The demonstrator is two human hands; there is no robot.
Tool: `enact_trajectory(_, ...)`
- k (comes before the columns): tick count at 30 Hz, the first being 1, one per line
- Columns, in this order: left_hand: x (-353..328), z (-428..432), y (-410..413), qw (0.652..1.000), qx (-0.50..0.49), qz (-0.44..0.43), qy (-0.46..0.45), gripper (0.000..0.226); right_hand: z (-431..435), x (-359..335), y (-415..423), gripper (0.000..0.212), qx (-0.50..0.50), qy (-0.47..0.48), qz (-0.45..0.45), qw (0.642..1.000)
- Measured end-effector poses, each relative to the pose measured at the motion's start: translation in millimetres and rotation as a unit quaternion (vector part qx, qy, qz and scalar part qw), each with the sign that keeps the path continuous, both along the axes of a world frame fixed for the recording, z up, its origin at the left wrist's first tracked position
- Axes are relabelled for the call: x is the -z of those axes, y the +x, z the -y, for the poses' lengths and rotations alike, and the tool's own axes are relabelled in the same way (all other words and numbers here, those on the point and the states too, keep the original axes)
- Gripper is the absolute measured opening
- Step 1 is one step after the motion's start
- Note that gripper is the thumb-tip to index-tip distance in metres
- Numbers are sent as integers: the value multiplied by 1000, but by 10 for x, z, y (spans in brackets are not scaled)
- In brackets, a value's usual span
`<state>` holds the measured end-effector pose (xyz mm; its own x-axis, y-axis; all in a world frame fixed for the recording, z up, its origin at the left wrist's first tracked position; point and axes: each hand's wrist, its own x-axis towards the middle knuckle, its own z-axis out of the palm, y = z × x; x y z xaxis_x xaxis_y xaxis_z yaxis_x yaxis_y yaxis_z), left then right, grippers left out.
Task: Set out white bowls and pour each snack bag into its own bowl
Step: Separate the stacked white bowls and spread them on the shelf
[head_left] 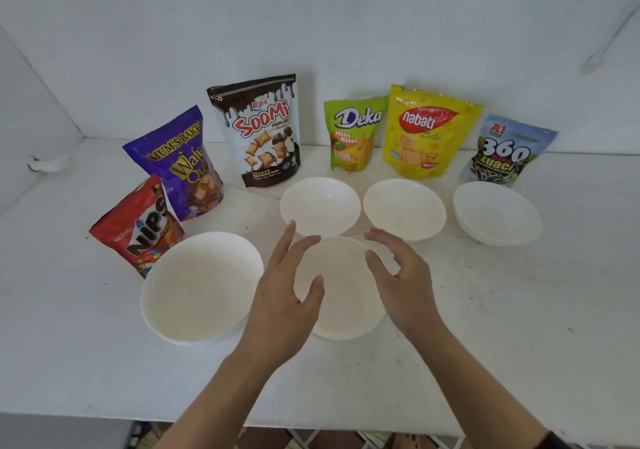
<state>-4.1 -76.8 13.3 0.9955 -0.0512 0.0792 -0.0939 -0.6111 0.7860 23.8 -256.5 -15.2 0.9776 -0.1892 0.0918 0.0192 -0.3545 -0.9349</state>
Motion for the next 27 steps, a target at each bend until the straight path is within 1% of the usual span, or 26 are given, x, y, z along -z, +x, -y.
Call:
enact_trajectory(2,-126,-52,59,1000,2,21,-9,47,-67,-139,40,27,-25,-1,29,999)
enact_trajectory(5,-295,-176,140,998,-20,40,-51,37,-224,-344,97,22,-55,28,53,997)
enact_trajectory(7,-394,-301,156,997,-48,57,-35,28,-350,-444,141,17,-78,35,75,994)
enact_trajectory(10,-477,-558,113,990,-112,89,-11,18,-568,-517,198,16,-127,27,100,986)
enact_trajectory(13,-408,-933,19,978,-178,102,24,18,-809,-498,281,12,-189,-36,88,977)
enact_trajectory(16,-195,-1303,-108,964,-228,76,111,20,-1039,-360,398,7,-247,-127,47,959)
enact_trajectory(19,8,-1516,-216,949,-269,16,162,20,-1256,-231,470,8,-255,-217,27,942)
enact_trajectory(21,106,-1594,-238,947,-281,-13,157,19,-1375,-202,490,13,-246,-261,14,933)
enact_trajectory(24,174,-1657,-217,953,-272,-61,117,22,-1498,-181,520,24,-264,-303,-24,915)
enact_trajectory(27,179,-1668,-183,961,-252,-83,77,31,-1563,-162,531,37,-263,-338,-36,903)
